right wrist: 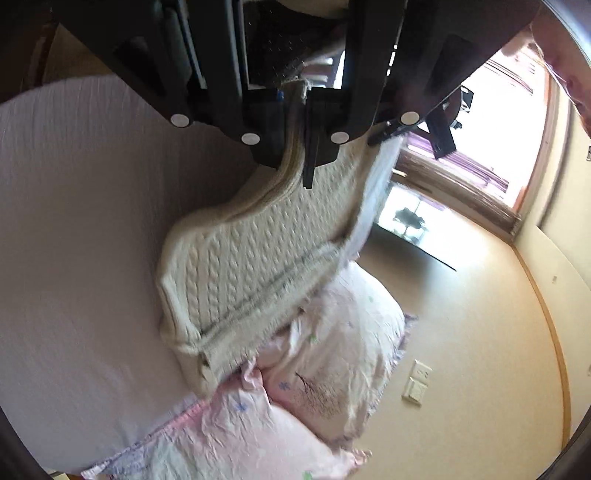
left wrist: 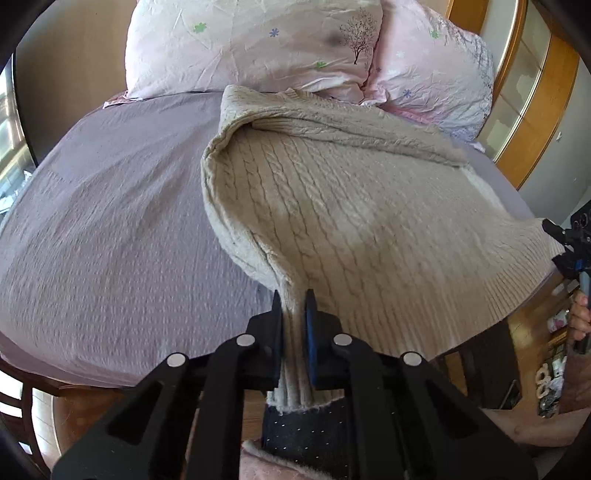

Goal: Fold small clothes
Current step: 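Grasp the hem with both grippers and fold it up toward the collar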

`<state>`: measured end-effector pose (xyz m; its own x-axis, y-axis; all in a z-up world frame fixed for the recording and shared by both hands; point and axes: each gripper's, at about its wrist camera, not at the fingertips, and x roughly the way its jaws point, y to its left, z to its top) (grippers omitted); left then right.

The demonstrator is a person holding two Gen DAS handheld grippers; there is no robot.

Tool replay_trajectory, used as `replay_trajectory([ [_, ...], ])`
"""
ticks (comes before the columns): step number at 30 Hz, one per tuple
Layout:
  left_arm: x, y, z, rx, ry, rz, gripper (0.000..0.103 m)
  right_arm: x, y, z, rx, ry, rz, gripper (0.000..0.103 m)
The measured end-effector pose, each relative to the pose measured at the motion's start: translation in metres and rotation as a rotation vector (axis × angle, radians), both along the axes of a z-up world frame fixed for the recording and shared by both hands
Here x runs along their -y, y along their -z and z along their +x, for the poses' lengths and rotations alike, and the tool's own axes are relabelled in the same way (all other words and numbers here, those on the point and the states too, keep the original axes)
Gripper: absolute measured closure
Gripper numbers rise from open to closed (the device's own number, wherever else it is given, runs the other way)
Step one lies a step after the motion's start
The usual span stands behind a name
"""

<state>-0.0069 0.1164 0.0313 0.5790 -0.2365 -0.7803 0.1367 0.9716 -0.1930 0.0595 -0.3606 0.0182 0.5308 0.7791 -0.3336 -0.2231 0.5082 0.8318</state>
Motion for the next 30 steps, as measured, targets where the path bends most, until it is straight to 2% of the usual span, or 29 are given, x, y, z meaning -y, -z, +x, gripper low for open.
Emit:
replay_trajectory([
  [2, -0.016, -0.018, 0.023, 0.015, -0.016, -0.079, 0.093, 0.009, -0.015, 0.025, 0.029, 0.044, 0.080, 0.095],
  [4, -0.036, -0.038, 0.062, 0.037, -0.055, -0.145, 0.093, 0.014, -0.025, 0.057, 0.030, 0.080, 0.134, 0.095],
  [7, -0.053, -0.056, 0.141, 0.049, -0.127, -0.166, 0.093, 0.016, -0.031, 0.124, 0.013, 0.158, 0.164, 0.095],
  [10, -0.049, -0.053, 0.228, 0.024, -0.186, -0.130, 0.093, 0.015, -0.021, 0.202, -0.051, 0.265, 0.175, 0.095],
  [12, -0.039, -0.043, 0.280, 0.000, -0.212, -0.078, 0.093, 0.010, -0.008, 0.244, -0.107, 0.321, 0.152, 0.095],
  [14, -0.035, -0.027, 0.318, -0.041, -0.227, -0.061, 0.093, 0.008, 0.008, 0.272, -0.155, 0.370, 0.126, 0.095],
  [17, -0.027, -0.007, 0.355, -0.099, -0.237, -0.008, 0.089, 0.012, 0.034, 0.297, -0.279, 0.437, 0.141, 0.094],
  [19, -0.029, -0.012, 0.363, -0.090, -0.230, -0.043, 0.088, 0.018, 0.045, 0.303, -0.346, 0.464, 0.189, 0.092],
  [20, -0.033, -0.017, 0.362, -0.076, -0.231, -0.066, 0.084, 0.021, 0.047, 0.304, -0.366, 0.473, 0.210, 0.081],
  [21, -0.037, -0.025, 0.357, -0.039, -0.250, -0.071, 0.065, 0.024, 0.046, 0.303, -0.356, 0.480, 0.233, 0.073],
  [23, -0.051, -0.045, 0.342, 0.071, -0.327, -0.026, 0.035, 0.027, 0.041, 0.300, -0.302, 0.484, 0.278, 0.039],
  [24, -0.058, -0.051, 0.333, 0.103, -0.346, -0.028, 0.034, 0.028, 0.037, 0.297, -0.281, 0.502, 0.270, 0.028],
  [25, -0.063, -0.053, 0.329, 0.099, -0.348, -0.039, 0.034, 0.030, 0.030, 0.292, -0.251, 0.534, 0.252, 0.012],
  [27, -0.070, -0.047, 0.317, 0.052, -0.319, -0.079, 0.034, 0.029, 0.017, 0.286, -0.174, 0.526, 0.221, 0.012],
  [30, -0.065, -0.030, 0.304, -0.011, -0.250, -0.101, 0.034, 0.009, 0.001, 0.281, -0.136, 0.391, 0.113, 0.012],
])
